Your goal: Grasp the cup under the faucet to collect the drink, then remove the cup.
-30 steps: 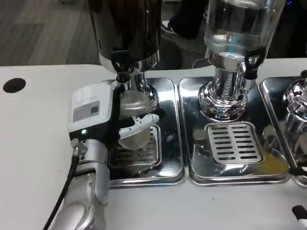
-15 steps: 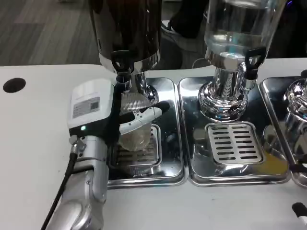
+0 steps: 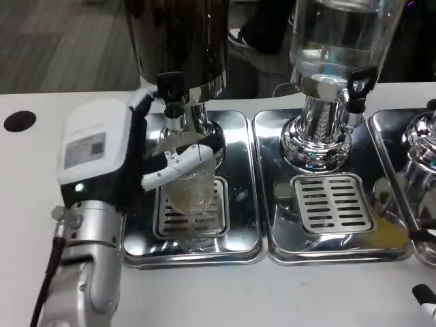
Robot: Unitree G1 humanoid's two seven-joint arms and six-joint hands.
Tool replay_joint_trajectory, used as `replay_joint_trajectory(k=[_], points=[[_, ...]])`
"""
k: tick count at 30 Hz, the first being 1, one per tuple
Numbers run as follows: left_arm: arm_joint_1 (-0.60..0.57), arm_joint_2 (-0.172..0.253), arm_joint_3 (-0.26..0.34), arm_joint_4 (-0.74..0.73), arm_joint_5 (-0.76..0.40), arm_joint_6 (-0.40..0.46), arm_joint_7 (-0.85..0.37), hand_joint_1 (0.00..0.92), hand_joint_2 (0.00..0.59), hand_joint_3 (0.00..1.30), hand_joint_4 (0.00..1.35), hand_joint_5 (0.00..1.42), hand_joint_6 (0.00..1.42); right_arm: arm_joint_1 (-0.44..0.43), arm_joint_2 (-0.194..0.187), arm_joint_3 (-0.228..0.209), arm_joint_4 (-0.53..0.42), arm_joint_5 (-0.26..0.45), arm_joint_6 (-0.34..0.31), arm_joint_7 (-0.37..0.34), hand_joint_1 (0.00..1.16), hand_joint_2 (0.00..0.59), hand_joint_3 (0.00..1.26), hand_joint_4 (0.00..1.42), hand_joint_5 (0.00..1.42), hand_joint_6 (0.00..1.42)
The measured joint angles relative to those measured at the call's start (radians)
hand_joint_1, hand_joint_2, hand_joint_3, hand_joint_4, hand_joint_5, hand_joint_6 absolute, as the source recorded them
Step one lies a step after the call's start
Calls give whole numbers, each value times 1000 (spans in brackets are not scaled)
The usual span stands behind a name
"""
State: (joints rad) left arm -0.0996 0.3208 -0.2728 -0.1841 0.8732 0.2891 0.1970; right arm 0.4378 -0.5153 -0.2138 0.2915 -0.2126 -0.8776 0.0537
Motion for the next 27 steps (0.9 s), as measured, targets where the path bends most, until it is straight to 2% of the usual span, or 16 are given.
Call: replay_joint_trajectory(k=[5,11,22,27], points=[[62,6,29,-103,0,-33,-2,0,2,424,404,676,859,0,7,6,-14,-6,6,0,710,321,285,145,169,81],[96,5,59,-164,0,-52,-5,0,9,366,328,684,863,12,8,6,-20,-11,10,0,710,321,285,145,169,81],[88,-38,57,-207,0,-74,-38,0,21,337,286,684,867,38,8,2,-25,-9,10,0,710,321,285,145,169,81],[82,-56,52,-207,1,-76,-51,4,27,374,357,700,869,41,8,-5,-25,4,9,0,710,321,285,145,169,81]])
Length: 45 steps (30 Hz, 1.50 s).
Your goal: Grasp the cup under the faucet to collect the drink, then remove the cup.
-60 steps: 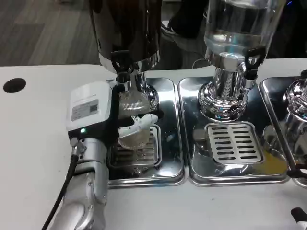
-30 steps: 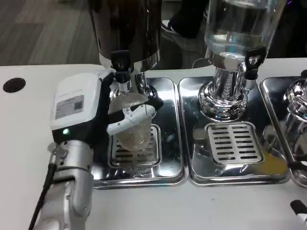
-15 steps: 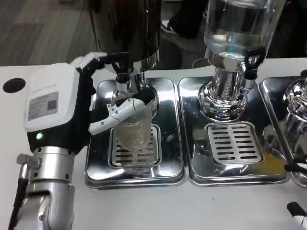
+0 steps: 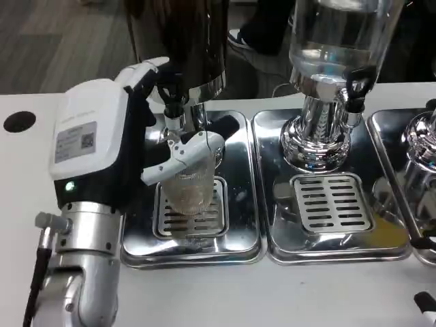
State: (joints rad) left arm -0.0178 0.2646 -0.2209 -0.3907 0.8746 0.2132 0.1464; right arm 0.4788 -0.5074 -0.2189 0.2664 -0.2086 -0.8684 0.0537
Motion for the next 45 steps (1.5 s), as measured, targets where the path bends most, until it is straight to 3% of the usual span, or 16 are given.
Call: replay_joint_trajectory(k=[13,28,45], points=[[27,-17,-1,-33,2,-14,0,6,29,404,388,720,884,0,0,-1,2,14,-4,0,710,321,285,145,169,81],[140,-52,13,-51,-38,-108,73,5,29,382,363,720,886,2,-2,-2,1,29,-5,12,711,321,277,145,169,80],[147,-58,24,-46,-43,-128,76,5,30,373,353,712,870,2,-2,-3,1,40,-5,17,703,316,276,145,169,97]])
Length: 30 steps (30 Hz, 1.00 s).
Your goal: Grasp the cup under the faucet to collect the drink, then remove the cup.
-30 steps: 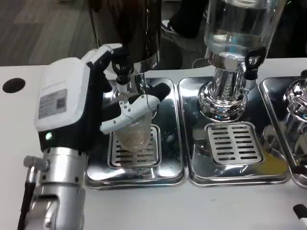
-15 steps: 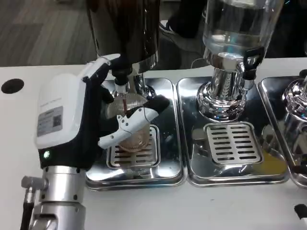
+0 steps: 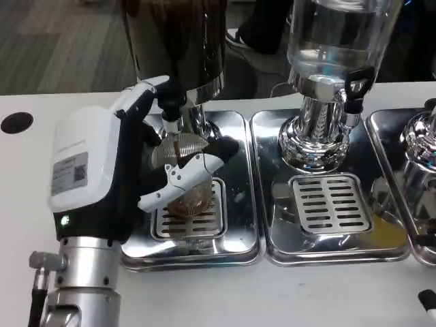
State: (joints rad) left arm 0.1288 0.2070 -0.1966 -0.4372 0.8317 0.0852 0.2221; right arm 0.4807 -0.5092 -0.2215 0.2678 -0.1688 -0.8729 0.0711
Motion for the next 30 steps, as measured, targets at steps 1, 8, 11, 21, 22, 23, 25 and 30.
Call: replay_joint_trajectory(k=[1,8,11,21,22,23,25,30], points=[[0,0,0,0,0,0,0,5,30,373,353,712,870,0,0,0,0,0,0,0,702,316,276,145,169,98],[-2,-8,-1,3,1,-3,0,5,30,373,353,712,870,-5,0,0,0,0,0,0,700,316,276,145,172,98],[-2,-9,-1,4,1,-3,0,5,30,373,353,712,870,-5,0,0,-1,0,0,0,700,316,276,145,176,98],[-3,-9,-1,4,3,-3,0,5,30,379,353,712,869,-5,0,0,-1,0,0,2,698,316,276,145,179,100],[-3,-9,-1,4,3,-3,0,5,30,379,353,712,869,-5,0,0,-1,0,0,3,698,316,276,145,179,101],[-3,-9,-1,4,4,-3,0,5,30,380,353,712,869,-5,0,0,-1,0,0,3,698,316,276,145,179,101],[-3,-9,-1,4,4,-3,0,5,30,380,353,712,869,-5,0,0,-1,0,0,3,698,316,276,145,179,101],[-5,-9,-1,4,4,-3,-1,5,30,381,353,712,869,-5,0,0,-1,0,0,3,698,316,276,145,181,101]])
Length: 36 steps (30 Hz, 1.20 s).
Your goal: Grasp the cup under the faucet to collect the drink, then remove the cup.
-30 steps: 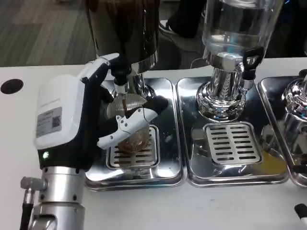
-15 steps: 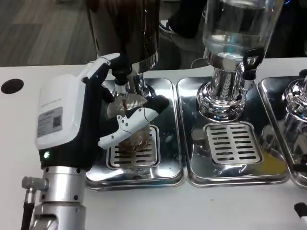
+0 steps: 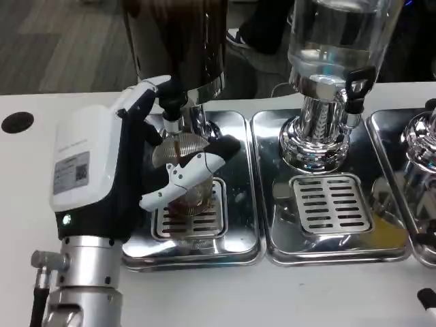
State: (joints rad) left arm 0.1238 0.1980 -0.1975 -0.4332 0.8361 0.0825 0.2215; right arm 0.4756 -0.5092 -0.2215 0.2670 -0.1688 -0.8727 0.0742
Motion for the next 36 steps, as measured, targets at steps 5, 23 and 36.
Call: replay_joint_trajectory(k=[5,23,36], points=[[-4,0,1,0,0,0,-3,6,32,381,352,712,869,0,0,0,0,0,0,0,698,316,276,145,182,102],[-59,-25,45,-17,-31,7,-33,0,34,260,188,507,783,1,0,0,0,7,0,13,698,316,276,145,182,102],[28,38,40,-107,199,100,-203,0,30,275,224,359,576,-12,0,5,-51,221,64,132,633,209,278,177,208,152]])
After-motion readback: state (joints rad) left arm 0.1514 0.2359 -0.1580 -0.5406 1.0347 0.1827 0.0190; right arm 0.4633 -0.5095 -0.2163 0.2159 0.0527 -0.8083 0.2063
